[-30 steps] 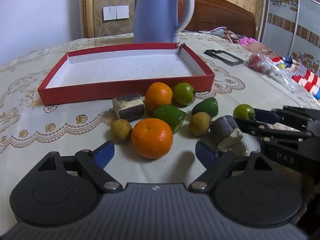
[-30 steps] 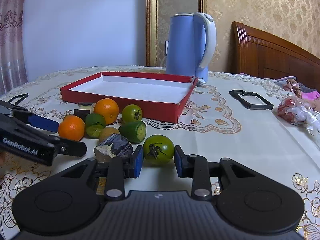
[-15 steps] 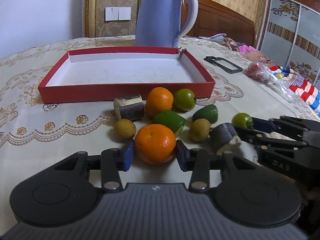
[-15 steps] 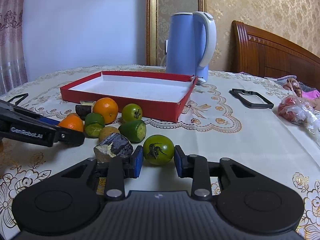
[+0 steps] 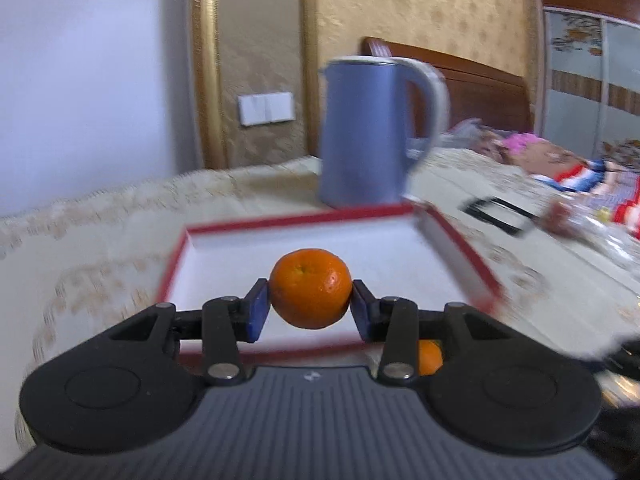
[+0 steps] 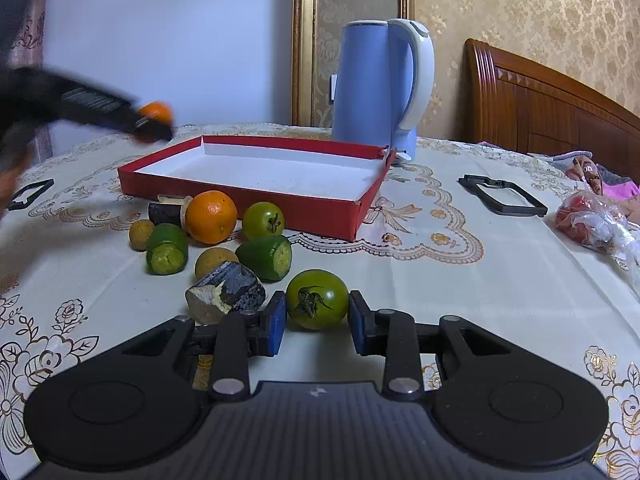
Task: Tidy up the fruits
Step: 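Carry the mandarin into the red box and open the left gripper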
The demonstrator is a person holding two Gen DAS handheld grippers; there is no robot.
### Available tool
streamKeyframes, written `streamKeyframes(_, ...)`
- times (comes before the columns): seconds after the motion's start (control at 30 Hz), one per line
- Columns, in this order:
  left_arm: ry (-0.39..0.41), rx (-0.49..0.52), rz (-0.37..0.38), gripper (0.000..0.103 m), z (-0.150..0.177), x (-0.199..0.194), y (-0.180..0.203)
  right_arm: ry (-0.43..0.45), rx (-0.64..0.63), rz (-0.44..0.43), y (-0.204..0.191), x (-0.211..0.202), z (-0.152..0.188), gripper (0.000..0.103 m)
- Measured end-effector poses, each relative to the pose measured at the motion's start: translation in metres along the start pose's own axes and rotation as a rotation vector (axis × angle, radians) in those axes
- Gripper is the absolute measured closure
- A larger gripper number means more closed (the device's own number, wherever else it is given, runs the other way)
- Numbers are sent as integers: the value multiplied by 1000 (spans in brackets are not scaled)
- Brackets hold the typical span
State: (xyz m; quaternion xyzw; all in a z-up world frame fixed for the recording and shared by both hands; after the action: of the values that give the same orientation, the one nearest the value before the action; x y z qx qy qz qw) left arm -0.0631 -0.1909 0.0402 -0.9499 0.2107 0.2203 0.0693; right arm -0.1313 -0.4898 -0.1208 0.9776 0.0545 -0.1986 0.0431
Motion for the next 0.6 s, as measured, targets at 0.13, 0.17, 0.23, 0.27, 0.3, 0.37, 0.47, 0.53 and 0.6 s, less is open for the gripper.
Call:
streamKeyframes(0.13, -2, -29, -60, 64, -18, 51, -16, -3, -5, 3, -1, 0, 0, 71)
streamKeyframes(0.17, 3, -33, -70, 64, -21, 59, -19, -3, -7, 4, -1, 0, 0, 71)
streamKeyframes(0.23, 6, -25, -96, 64, -25, 77, -23, -4, -7, 5, -1, 1, 0, 71)
streamKeyframes(0.27, -5, -33, -107, 64, -25, 88, -27, -6, -6, 3, -1, 1, 0, 71)
streamKeyframes(0.3, -18, -44, -112, 64, -23, 95, -30, -6, -5, 3, -1, 1, 0, 71)
streamKeyframes(0.37, -51, -65, -122, 64, -17, 112, -38, -6, -5, 3, -1, 1, 0, 71)
streamKeyframes(0.47, -87, -82, -131, 64, -4, 126, -48, -6, -7, 5, -1, 1, 0, 71)
streamKeyframes(0.53, -108, -90, -133, 64, 2, 131, -53, -6, -6, 4, -1, 1, 0, 72)
streamKeyframes(0.6, -119, -83, -133, 64, 5, 135, -55, -7, -2, 1, 0, 1, 0, 71)
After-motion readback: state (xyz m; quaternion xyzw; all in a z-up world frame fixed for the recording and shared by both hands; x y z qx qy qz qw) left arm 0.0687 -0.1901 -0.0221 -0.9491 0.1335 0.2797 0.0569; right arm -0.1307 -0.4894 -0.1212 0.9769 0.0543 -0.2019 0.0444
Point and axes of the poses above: each gripper's, at about its wrist camera, not at the fingertips, and x roughly the way its jaws point, y to its right, z to its underside, the point moved 7 cm from there along x, roughly the way its jaws point, and after that the axes turned 1 degree about -x, right-handed, at the moved point
